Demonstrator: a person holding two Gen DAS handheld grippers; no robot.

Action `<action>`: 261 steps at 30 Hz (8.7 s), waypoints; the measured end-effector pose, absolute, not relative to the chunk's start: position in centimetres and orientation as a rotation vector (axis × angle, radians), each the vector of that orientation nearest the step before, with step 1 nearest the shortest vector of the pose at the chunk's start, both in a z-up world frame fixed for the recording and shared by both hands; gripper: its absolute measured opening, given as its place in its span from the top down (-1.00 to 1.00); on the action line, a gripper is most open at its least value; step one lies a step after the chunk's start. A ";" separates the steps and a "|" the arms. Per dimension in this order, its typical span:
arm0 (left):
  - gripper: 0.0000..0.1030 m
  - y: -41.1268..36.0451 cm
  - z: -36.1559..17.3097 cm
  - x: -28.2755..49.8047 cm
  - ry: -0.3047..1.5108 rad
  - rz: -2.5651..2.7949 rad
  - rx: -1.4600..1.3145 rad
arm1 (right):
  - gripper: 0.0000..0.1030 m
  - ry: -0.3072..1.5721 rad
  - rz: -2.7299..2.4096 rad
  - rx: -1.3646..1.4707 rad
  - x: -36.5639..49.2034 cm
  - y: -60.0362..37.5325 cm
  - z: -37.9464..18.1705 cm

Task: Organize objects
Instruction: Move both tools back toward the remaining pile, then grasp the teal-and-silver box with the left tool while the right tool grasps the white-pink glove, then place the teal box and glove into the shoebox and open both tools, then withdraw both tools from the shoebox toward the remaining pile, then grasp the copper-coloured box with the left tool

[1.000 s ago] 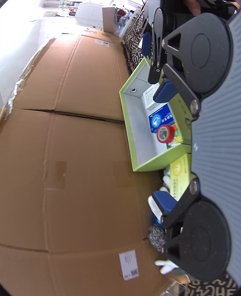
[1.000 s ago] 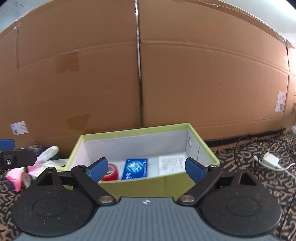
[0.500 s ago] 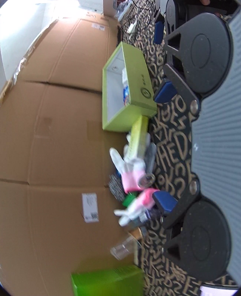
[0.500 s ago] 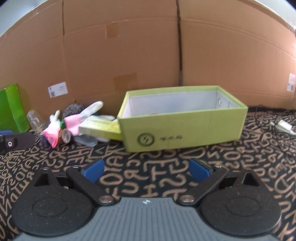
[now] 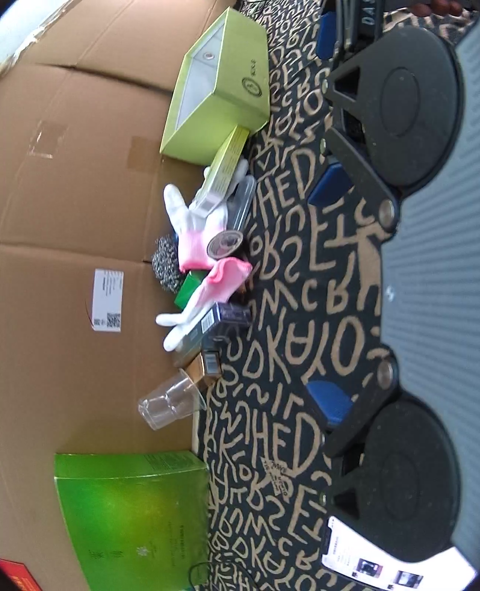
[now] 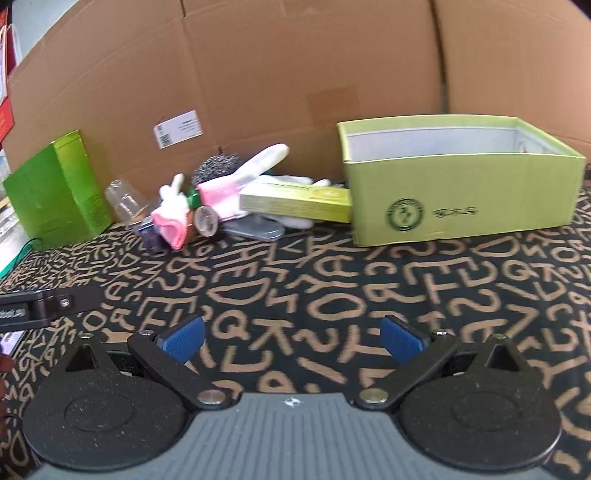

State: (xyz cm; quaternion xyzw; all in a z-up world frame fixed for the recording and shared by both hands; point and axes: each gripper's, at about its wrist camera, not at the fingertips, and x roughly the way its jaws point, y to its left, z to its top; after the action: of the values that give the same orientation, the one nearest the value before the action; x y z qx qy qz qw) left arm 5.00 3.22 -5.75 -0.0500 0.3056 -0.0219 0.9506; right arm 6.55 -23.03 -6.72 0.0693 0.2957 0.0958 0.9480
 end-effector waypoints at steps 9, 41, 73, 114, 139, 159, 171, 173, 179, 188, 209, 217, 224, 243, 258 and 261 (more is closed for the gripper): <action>-1.00 5.8 -5.2 7.5 0.606 0.000 -0.127 | -0.89 0.606 0.316 0.087 9.1 -19.4 -6.6; 0.38 7.5 -8.4 20.7 0.744 -0.029 -0.276 | 0.87 0.563 0.440 0.082 10.8 -19.0 -6.2; 0.20 3.8 -7.2 10.6 0.728 -0.127 -0.067 | -0.51 0.735 0.549 -0.066 10.6 -19.3 -7.3; 0.58 -15.5 5.5 14.0 0.489 -0.564 -0.040 | 0.76 0.364 0.115 0.096 10.2 -35.3 3.5; -0.88 -26.0 -1.3 26.1 0.504 -0.580 -0.100 | 0.27 0.579 -0.088 0.002 24.3 -41.6 -3.4; -1.00 -19.7 0.5 14.7 0.461 -0.433 0.076 | -0.64 0.339 -0.065 0.150 10.3 -39.1 1.3; -1.00 -10.9 -1.2 6.2 0.457 -0.353 0.089 | -0.68 0.403 0.078 0.129 3.6 -32.2 -3.0; -1.00 -9.6 -2.1 5.7 0.484 -0.326 0.079 | -0.68 0.421 0.109 0.125 3.2 -30.9 -3.7; -1.00 -5.2 -4.6 4.6 0.561 -0.240 0.014 | -0.68 0.477 0.194 0.105 2.8 -27.4 -5.1; -1.00 1.5 -5.7 4.4 0.597 -0.074 -0.030 | -0.68 0.539 0.297 0.036 4.4 -22.7 -5.8; -1.00 7.1 -6.4 6.3 0.614 -0.007 -0.110 | -0.44 0.541 0.357 -0.057 13.1 -14.4 -6.0; -1.00 7.1 -5.0 8.2 0.591 -0.006 -0.134 | 0.01 0.537 0.354 -0.101 17.5 -13.0 -6.2; -1.00 6.1 -4.6 11.4 0.607 -0.043 -0.158 | 0.58 0.565 0.358 -0.064 19.2 -13.0 -7.0; 0.21 1.6 -8.4 20.1 0.774 -0.164 -0.158 | 0.58 0.613 0.405 0.001 9.7 -18.3 -6.4; -0.10 0.3 -7.6 8.8 0.781 -0.364 -0.035 | 0.51 0.645 0.425 -0.010 6.4 -18.7 -7.2; -0.05 0.3 -7.6 9.5 0.785 -0.361 -0.038 | 0.39 0.639 0.424 -0.012 6.4 -18.7 -7.2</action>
State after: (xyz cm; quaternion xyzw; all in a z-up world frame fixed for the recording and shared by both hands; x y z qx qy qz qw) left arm 9.45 0.32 -7.57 -0.0186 0.3805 -0.1749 0.9079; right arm 6.44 -18.67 -7.15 -0.0057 0.3115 0.2067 0.9275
